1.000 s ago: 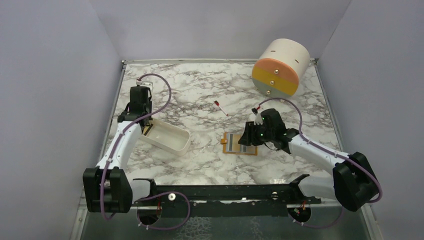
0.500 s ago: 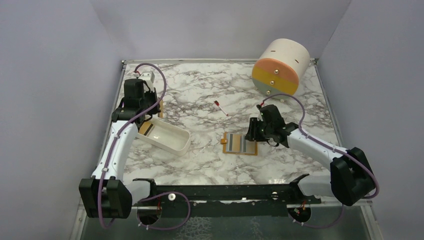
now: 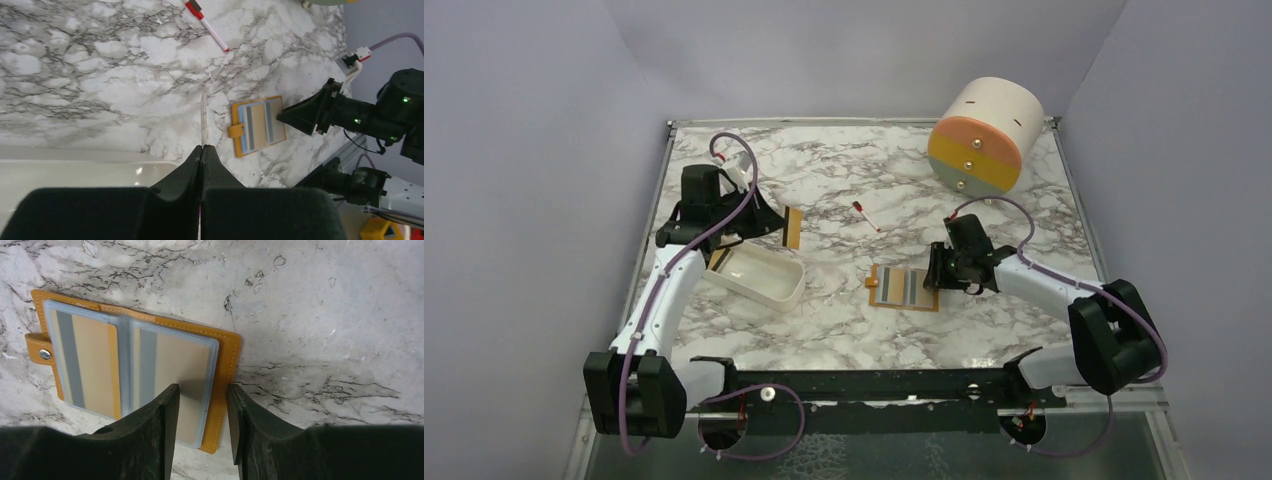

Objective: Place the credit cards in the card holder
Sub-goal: Insert the credit card into the card holder.

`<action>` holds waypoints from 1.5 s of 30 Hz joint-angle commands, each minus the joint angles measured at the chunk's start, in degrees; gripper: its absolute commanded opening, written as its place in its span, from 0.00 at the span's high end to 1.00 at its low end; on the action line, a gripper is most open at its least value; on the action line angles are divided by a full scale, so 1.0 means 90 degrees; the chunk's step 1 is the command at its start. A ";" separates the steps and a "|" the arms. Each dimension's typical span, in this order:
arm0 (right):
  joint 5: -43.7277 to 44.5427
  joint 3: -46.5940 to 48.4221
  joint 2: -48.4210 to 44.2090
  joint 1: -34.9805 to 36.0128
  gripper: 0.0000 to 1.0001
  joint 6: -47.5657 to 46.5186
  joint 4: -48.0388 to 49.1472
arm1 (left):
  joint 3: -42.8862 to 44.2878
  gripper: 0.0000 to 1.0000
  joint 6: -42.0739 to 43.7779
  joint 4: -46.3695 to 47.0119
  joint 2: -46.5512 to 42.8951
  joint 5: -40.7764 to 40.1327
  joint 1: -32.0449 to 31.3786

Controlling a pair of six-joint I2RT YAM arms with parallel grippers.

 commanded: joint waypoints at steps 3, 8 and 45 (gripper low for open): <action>-0.0628 -0.0195 0.0113 -0.0020 0.62 0.0054 0.0548 | -0.0321 1.00 -0.1155 0.0702 -0.0205 0.0671 -0.0548; -0.0845 -0.0253 0.0092 -0.0022 0.65 0.0013 0.0673 | -0.0638 1.00 -0.1698 0.1307 -0.0016 0.0262 -0.1601; -0.0401 -0.0179 0.0235 -0.0011 0.75 0.0015 0.0503 | -0.0287 1.00 -0.2451 0.3201 0.3392 -0.0288 -0.4058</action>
